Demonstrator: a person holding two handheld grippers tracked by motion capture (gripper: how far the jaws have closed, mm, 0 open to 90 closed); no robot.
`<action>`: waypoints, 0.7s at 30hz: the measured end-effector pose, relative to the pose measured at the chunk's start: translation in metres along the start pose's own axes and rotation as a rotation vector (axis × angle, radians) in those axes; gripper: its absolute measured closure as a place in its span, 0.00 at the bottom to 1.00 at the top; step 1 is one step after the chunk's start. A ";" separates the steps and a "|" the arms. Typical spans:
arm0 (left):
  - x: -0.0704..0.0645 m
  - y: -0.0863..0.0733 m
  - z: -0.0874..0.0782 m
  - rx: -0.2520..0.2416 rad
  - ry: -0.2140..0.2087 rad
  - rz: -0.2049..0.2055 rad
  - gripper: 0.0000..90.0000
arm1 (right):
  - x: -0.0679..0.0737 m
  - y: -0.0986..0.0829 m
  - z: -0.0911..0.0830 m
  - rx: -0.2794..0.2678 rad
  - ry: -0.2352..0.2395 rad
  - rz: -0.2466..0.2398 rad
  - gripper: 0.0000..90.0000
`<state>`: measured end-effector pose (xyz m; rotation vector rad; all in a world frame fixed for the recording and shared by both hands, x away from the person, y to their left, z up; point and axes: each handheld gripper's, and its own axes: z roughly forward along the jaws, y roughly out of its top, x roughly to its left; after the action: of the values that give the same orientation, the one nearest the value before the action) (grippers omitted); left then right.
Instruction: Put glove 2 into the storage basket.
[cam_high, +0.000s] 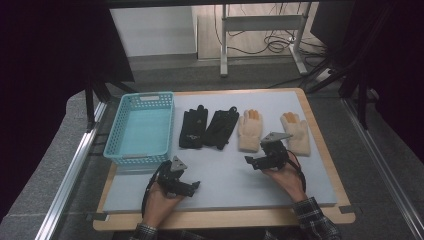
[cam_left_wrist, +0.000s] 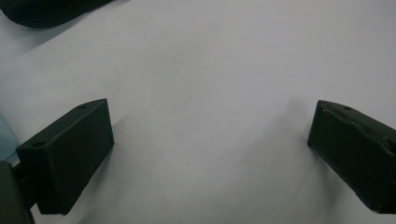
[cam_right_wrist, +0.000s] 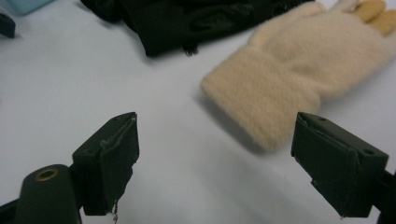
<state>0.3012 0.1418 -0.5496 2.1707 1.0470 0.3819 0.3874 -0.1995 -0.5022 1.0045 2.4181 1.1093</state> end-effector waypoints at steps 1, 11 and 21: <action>0.000 0.000 0.000 0.000 0.000 0.000 0.01 | -0.001 0.003 0.002 0.000 0.008 0.005 0.17; 0.000 0.000 0.000 0.000 -0.001 -0.001 0.01 | -0.006 0.037 0.029 0.001 0.018 0.012 0.24; 0.000 0.000 0.000 0.002 0.000 0.001 0.01 | -0.013 0.070 0.063 0.027 -0.033 -0.001 0.27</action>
<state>0.3012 0.1422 -0.5494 2.1731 1.0461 0.3814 0.4628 -0.1425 -0.4908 1.0226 2.4133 1.0537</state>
